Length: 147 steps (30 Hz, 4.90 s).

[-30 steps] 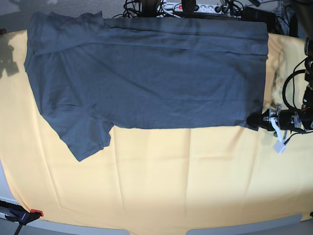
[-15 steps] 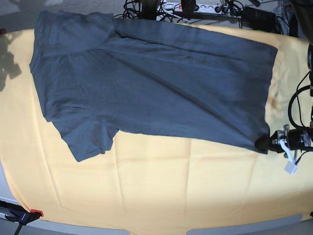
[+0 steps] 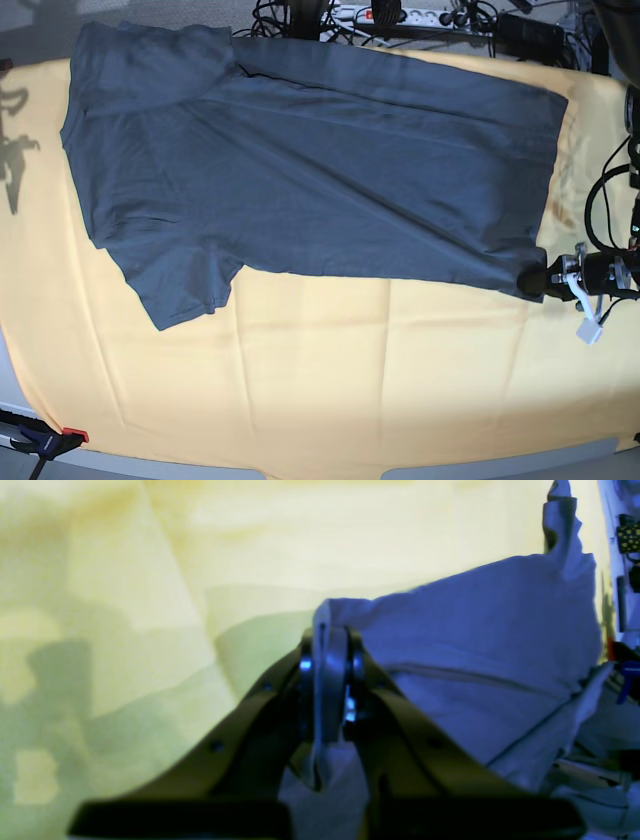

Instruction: Fold the T-shirt properly

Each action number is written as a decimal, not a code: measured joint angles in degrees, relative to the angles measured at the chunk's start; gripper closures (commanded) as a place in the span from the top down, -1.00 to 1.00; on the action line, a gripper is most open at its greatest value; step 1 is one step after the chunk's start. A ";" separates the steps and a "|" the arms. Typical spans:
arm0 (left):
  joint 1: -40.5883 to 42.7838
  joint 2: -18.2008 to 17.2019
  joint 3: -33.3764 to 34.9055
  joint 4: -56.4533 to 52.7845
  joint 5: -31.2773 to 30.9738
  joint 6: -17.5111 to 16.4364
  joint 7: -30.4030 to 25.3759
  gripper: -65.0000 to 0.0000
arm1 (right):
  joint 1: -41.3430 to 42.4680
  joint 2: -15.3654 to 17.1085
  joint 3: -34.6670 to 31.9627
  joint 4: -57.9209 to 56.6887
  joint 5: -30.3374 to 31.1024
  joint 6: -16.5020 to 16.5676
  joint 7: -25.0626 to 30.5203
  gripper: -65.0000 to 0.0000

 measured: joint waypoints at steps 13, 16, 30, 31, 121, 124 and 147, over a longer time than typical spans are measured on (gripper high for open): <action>0.00 -0.09 0.00 0.02 0.09 0.13 0.50 -1.00 | 29.99 -12.31 -19.30 -31.41 10.91 8.48 -9.92 0.07; 0.00 -0.15 0.00 0.00 0.07 0.15 0.63 -1.00 | 34.12 -13.53 -21.88 -40.57 14.45 10.16 -13.90 0.07; 0.00 -0.13 0.00 0.00 0.00 0.13 0.48 -1.00 | 41.42 -20.31 -22.23 -62.14 23.89 21.11 -20.41 0.07; 0.00 -0.13 0.00 0.00 0.00 0.13 0.48 -1.00 | 41.24 -21.00 -22.23 -62.14 23.23 21.18 -20.24 0.07; 13.40 -13.38 -9.81 46.86 -0.63 -0.04 18.51 -1.00 | 44.33 -14.01 -33.86 -44.44 10.62 22.84 -17.70 -1.00; 15.30 -14.51 -9.94 47.56 -0.61 -0.04 19.15 -1.00 | 44.17 -13.57 -33.86 -44.44 10.88 22.88 -19.39 -1.00; 22.05 -21.44 -10.08 53.29 -1.31 -0.04 19.78 -1.00 | 40.79 -12.50 -33.90 -44.41 11.69 23.02 -19.41 -1.00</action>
